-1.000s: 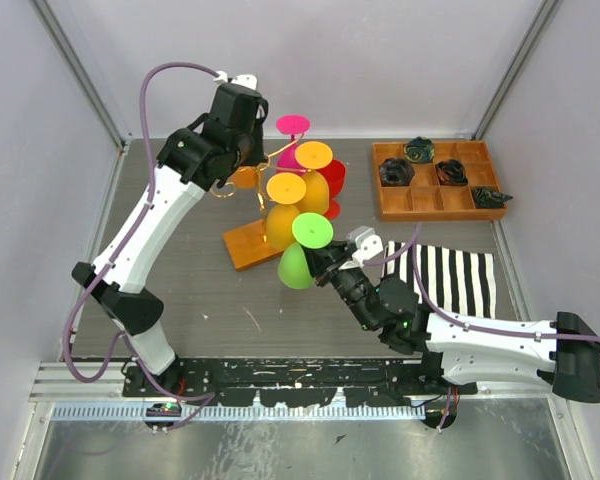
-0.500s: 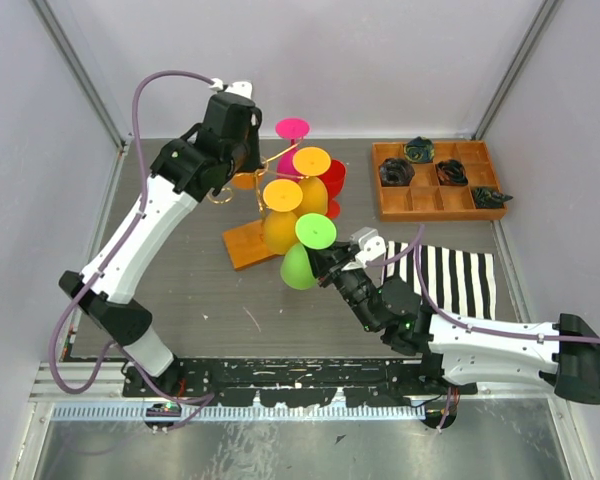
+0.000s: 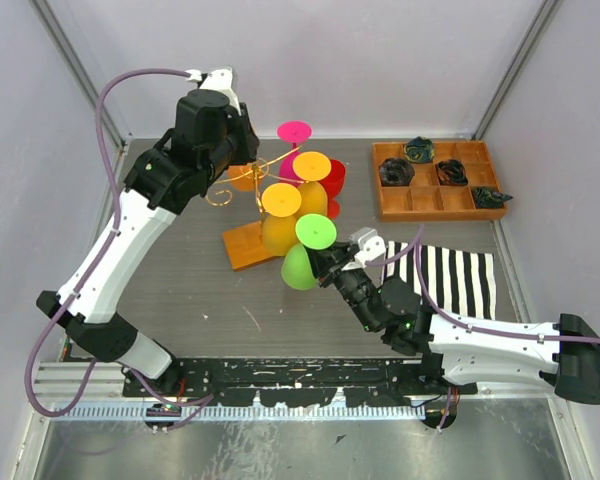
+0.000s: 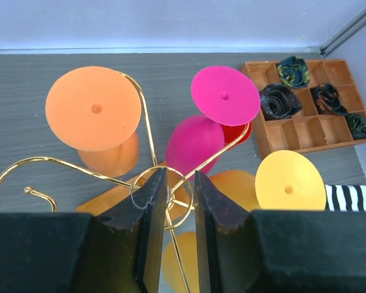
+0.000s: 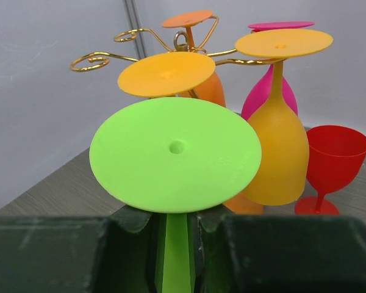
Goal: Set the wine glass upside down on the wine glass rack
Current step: Turn the wine glass upside down at the wine rack.
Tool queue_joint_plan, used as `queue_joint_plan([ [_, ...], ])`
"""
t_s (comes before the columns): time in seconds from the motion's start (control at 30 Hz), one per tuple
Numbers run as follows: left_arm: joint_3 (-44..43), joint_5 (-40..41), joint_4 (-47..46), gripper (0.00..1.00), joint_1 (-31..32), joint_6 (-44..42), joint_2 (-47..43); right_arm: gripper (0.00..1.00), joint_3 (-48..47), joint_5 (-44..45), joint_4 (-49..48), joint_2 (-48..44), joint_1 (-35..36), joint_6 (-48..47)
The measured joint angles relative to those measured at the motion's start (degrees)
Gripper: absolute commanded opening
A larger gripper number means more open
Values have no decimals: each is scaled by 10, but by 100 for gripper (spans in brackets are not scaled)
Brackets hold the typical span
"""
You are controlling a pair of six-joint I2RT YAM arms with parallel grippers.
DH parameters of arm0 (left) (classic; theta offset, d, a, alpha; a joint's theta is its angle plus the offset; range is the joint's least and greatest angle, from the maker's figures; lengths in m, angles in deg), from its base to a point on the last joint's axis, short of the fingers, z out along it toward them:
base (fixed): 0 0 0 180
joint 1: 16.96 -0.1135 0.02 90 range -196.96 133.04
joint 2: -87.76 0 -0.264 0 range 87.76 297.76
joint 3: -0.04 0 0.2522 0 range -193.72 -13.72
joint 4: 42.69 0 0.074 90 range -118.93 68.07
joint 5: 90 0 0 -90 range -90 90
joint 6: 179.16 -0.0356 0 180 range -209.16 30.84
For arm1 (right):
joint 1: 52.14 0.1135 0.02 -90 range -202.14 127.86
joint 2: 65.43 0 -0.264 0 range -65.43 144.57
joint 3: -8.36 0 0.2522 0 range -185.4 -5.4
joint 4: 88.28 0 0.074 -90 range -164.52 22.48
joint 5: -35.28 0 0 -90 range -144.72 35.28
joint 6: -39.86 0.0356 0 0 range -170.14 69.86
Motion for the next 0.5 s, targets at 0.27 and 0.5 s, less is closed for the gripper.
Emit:
queue_joint_plan([
  [0.27,18,-10,-15,44,0,-46,-23,1,-12,-12,68,-1,1,2],
  [0.5,71,-41,-30,52,-12,-99,-86,1,-65,-30,84,56,56,-7],
])
